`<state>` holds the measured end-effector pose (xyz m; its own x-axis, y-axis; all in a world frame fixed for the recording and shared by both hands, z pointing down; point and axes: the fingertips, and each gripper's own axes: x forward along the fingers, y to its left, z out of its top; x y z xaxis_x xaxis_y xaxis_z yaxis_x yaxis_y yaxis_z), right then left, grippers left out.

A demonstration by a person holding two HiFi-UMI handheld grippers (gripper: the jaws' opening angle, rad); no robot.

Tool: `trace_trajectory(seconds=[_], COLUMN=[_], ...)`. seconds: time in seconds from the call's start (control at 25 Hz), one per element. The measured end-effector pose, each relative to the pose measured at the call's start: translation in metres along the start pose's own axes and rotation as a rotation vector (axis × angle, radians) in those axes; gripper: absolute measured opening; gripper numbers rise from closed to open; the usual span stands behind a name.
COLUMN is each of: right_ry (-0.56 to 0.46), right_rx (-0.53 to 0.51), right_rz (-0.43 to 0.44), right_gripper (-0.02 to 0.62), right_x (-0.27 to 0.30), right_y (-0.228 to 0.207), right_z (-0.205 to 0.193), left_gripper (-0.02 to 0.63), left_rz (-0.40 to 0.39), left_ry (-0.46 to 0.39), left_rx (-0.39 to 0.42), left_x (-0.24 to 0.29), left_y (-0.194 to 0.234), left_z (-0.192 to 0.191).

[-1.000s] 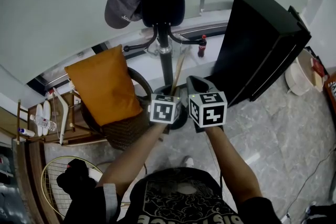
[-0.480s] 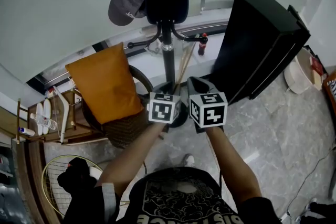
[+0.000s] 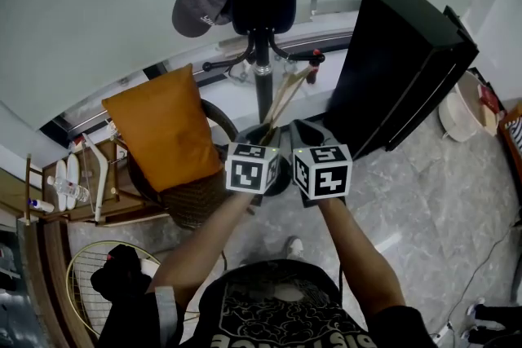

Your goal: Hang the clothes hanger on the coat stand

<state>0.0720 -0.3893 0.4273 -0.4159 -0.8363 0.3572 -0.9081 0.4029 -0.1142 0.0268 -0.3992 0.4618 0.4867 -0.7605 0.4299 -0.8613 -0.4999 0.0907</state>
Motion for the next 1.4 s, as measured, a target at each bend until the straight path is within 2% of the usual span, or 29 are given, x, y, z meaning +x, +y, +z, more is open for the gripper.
trace_trajectory(seconds=[0.6,0.84,1.4], right_ry=[-0.049,-0.064,-0.092], right_rx=[-0.008,-0.022,-0.057], right_rz=[-0.042,-0.067,-0.082], right_gripper=[0.0,0.0,0.0], right_x=[-0.02,-0.032,-0.05], right_y=[0.031,0.042,0.07], right_z=[0.014,0.017,0.017], left_gripper=[0.066,0.029,0.006], left_rz=[-0.074,-0.113,-0.162], left_ry=[-0.1,-0.14,-0.165], left_rx=[0.027,0.038,0.073], left_x=[-0.045,-0.063,-0.091], left_y=[-0.007,-0.012,-0.015], left_z=[0.03,0.037,0.034])
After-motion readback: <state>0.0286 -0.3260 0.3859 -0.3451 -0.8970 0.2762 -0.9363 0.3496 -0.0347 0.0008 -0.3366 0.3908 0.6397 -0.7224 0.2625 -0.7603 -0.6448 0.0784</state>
